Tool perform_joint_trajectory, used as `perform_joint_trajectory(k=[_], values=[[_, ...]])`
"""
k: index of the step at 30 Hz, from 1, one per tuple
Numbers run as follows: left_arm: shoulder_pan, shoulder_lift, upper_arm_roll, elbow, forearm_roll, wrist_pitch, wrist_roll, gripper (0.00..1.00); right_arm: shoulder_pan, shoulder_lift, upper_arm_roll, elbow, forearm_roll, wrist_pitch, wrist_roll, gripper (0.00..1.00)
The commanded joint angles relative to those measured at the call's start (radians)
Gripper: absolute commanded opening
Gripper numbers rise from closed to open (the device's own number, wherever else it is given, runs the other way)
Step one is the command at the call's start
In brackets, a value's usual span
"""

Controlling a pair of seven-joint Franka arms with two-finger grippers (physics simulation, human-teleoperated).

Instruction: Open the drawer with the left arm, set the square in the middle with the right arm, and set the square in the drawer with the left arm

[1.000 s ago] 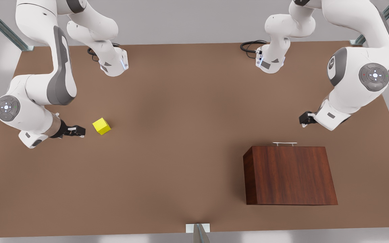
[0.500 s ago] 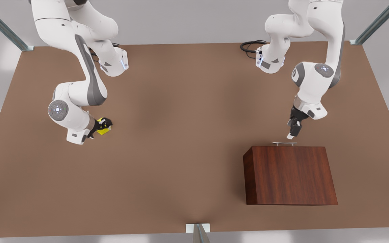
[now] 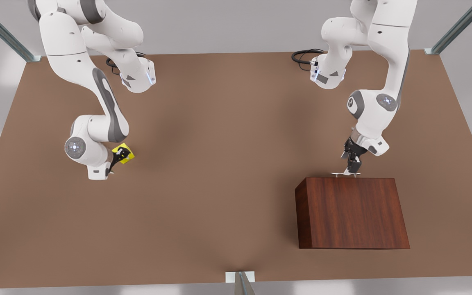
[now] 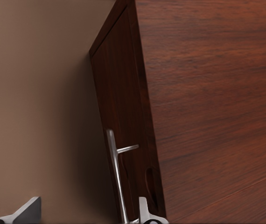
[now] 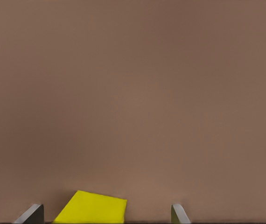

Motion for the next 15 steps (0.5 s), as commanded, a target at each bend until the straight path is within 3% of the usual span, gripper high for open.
perform_joint_trajectory(k=[1,15], values=[[-0.001,0.003,0.000,0.000,-0.009,0.001,0.000,1.00,0.000,0.000,-0.001,-0.005,0.000,0.007,0.000,1.00],[-0.001,0.050,0.002,-0.002,-0.099,0.014,0.000,1.00,-0.002,0.020,-0.007,-0.168,0.000,0.213,-0.002,1.00]])
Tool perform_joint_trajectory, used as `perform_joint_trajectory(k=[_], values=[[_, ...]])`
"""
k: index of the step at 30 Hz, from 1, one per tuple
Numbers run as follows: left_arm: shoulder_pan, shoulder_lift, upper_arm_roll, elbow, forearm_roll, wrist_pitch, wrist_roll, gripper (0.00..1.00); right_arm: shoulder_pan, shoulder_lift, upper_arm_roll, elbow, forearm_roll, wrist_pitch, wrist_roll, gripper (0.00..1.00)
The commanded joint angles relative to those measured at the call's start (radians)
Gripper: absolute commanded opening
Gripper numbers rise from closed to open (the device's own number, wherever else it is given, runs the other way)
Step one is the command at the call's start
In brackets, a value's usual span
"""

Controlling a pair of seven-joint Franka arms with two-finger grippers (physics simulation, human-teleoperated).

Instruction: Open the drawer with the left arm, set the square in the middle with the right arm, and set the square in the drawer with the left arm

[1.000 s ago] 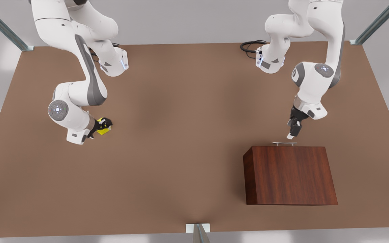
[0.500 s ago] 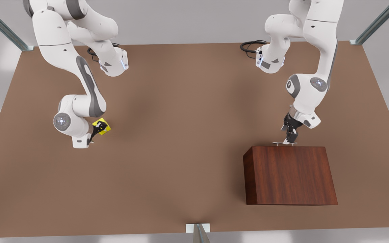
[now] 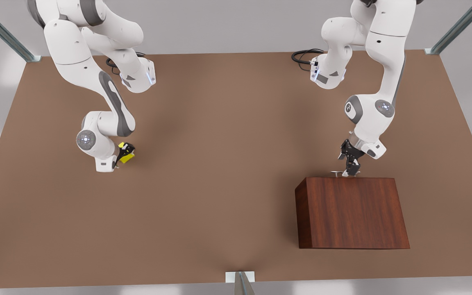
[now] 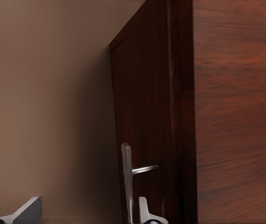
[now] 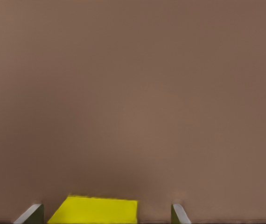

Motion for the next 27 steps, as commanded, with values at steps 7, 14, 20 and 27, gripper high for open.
perform_joint_trajectory(k=[7,14,20,27], values=[[0.000,-0.051,-0.002,-0.035,-0.004,-0.060,0.000,1.00,0.000,0.001,0.001,-0.015,0.000,0.002,0.008,1.00],[0.000,-0.100,0.000,-0.095,-0.006,-0.077,-0.008,1.00,0.011,-0.005,0.008,-0.029,-0.002,0.003,-0.052,1.00],[0.000,-0.158,0.000,-0.147,-0.006,-0.100,-0.009,1.00,0.001,-0.009,0.005,-0.060,0.000,0.044,-0.167,1.00],[0.000,-0.218,0.003,-0.204,-0.006,-0.117,-0.009,1.00,-0.005,-0.068,0.005,-0.072,-0.002,0.035,-0.242,1.00]])
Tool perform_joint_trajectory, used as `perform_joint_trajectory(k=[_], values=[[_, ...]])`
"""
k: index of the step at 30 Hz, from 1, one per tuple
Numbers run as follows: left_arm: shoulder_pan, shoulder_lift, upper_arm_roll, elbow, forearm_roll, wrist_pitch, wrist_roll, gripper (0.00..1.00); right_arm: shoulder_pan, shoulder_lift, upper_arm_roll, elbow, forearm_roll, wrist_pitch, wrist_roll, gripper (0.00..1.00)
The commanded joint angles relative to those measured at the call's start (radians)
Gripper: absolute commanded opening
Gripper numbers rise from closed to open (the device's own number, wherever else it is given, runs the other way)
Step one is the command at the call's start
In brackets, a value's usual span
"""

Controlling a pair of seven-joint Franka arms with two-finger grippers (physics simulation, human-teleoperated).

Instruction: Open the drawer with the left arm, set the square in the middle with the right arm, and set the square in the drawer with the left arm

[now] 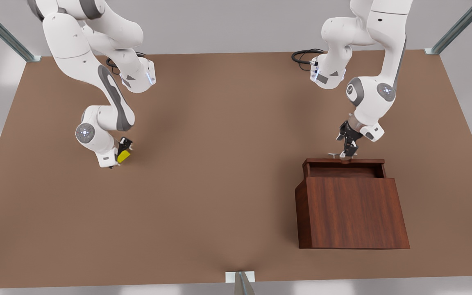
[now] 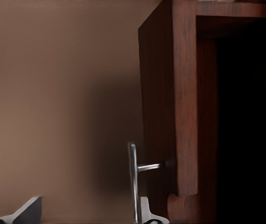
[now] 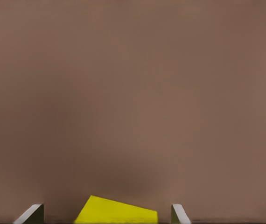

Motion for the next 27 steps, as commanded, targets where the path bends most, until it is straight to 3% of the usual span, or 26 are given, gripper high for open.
perform_joint_trajectory(k=[1,6,17,20,23,27], values=[[0.001,-0.001,0.000,-0.002,0.000,0.000,0.000,1.00,0.000,-0.008,-0.001,0.000,0.000,-0.001,-0.004,1.00],[0.001,-0.028,0.000,-0.036,0.000,-0.014,0.000,1.00,-0.036,-0.074,-0.002,-0.074,0.000,0.018,-0.022,1.00],[-0.006,-0.088,0.025,-0.074,0.000,-0.071,-0.011,1.00,-0.064,-0.025,-0.004,-0.172,0.000,0.176,-0.027,1.00],[-0.009,-0.116,0.026,-0.094,0.000,-0.087,-0.012,1.00,-0.064,-0.010,-0.004,-0.173,0.000,0.183,-0.027,0.86],[-0.015,-0.177,0.028,-0.108,0.000,-0.147,-0.021,1.00,-0.064,-0.012,-0.004,-0.173,0.000,0.177,-0.025,0.61],[-0.016,-0.251,0.032,-0.034,0.004,-0.247,-0.025,1.00,-0.062,-0.016,-0.002,-0.170,0.000,0.173,-0.022,0.60]])
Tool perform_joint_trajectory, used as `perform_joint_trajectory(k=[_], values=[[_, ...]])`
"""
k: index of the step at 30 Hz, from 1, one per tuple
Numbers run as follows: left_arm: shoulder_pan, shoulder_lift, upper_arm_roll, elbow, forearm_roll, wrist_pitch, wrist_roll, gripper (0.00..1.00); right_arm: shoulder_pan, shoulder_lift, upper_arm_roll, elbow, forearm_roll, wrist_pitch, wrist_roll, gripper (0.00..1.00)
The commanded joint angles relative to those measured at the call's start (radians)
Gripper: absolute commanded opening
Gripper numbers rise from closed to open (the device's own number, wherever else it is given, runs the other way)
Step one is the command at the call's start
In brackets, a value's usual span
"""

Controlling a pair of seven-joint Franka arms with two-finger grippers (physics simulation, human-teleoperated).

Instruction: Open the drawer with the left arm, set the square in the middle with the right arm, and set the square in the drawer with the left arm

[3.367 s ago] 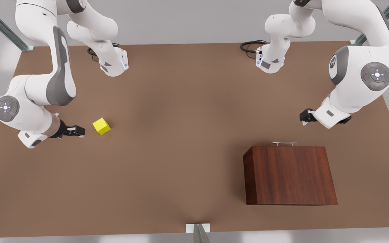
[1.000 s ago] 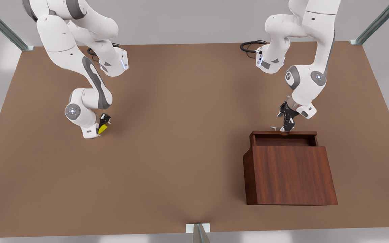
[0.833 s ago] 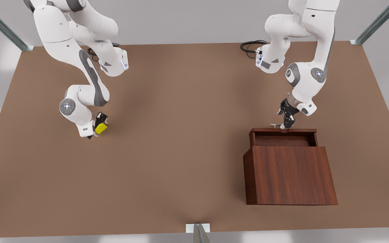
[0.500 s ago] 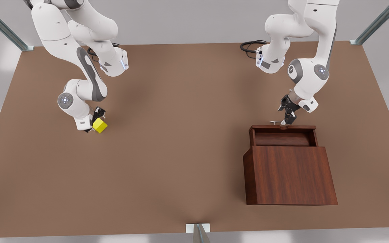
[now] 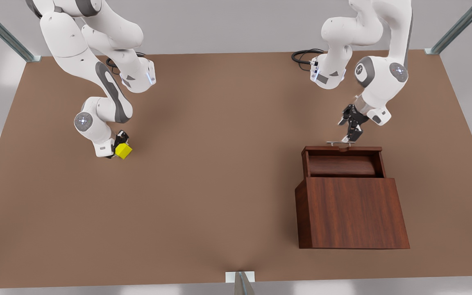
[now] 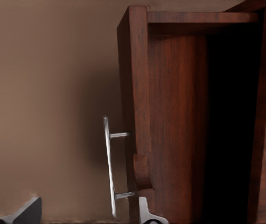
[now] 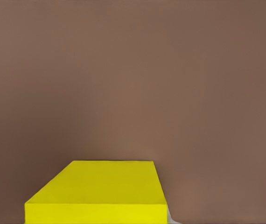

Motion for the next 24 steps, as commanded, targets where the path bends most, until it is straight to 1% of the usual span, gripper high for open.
perform_joint_trajectory(k=[1,2,3,4,5,7,8,9,10,12,13,15,16,17,19,21,24], values=[[-0.002,0.020,0.000,0.052,0.016,-0.030,0.007,1.00,0.000,-0.002,0.000,0.000,-0.001,0.000,0.001,0.58],[-0.014,0.088,0.002,0.149,0.054,-0.066,0.021,1.00,0.000,-0.005,0.000,0.002,-0.001,-0.003,0.004,0.58],[-0.022,0.186,0.000,0.305,0.151,-0.129,0.064,1.00,0.002,-0.009,0.000,0.005,-0.001,-0.006,0.007,0.58],[-0.022,0.271,0.002,0.460,0.166,-0.226,0.157,1.00,0.012,-0.058,0.003,0.015,-0.002,-0.063,0.034,0.58],[-0.022,0.318,0.002,0.544,0.166,-0.277,0.207,1.00,0.017,-0.081,0.012,0.035,-0.004,-0.114,0.091,0.58],[-0.015,0.355,0.002,0.619,0.168,-0.309,0.276,1.00,0.086,-0.088,0.086,0.066,-0.004,-0.115,0.281,0.58],[-0.005,0.376,0.003,0.668,0.177,-0.338,0.323,1.00,0.155,-0.057,0.123,0.121,-0.004,-0.115,0.398,0.58],[-0.005,0.401,0.018,0.708,0.197,-0.358,0.383,1.00,0.233,-0.014,0.136,0.204,-0.004,-0.132,0.485,0.58],[-0.005,0.419,0.018,0.737,0.197,-0.358,0.438,1.00,0.267,0.044,0.159,0.299,-0.007,-0.176,0.559,0.58],[-0.005,0.462,0.018,0.803,0.243,-0.378,0.543,1.00,0.400,0.161,0.170,0.483,-0.008,-0.198,0.697,0.59],[-0.004,0.479,0.025,0.846,0.248,-0.432,0.622,1.00,0.483,0.248,0.170,0.626,-0.017,-0.248,0.761,0.58],[-0.007,0.482,0.034,0.846,0.248,-0.444,0.701,1.00,0.577,0.380,0.169,0.813,-0.019,-0.275,0.780,0.59],[-0.013,0.484,0.032,0.846,0.248,-0.468,0.762,1.00,0.600,0.449,0.169,0.914,-0.039,-0.304,0.809,0.59],[-0.018,0.492,0.029,0.846,0.248,-0.473,0.780,1.00,0.611,0.492,0.169,0.972,-0.088,-0.305,0.843,0.59],[-0.022,0.493,0.018,0.846,0.248,-0.473,0.797,1.00,0.672,0.616,0.169,1.196,-0.099,-0.403,0.936,0.60],[-0.051,0.493,0.018,0.846,0.248,-0.476,0.808,1.00,0.749,0.736,0.156,1.359,-0.094,-0.411,0.996,0.60],[-0.051,0.485,0.018,0.846,0.248,-0.505,0.837,1.00,0.859,0.830,0.146,1.515,-0.093,-0.408,1.133,0.60]])
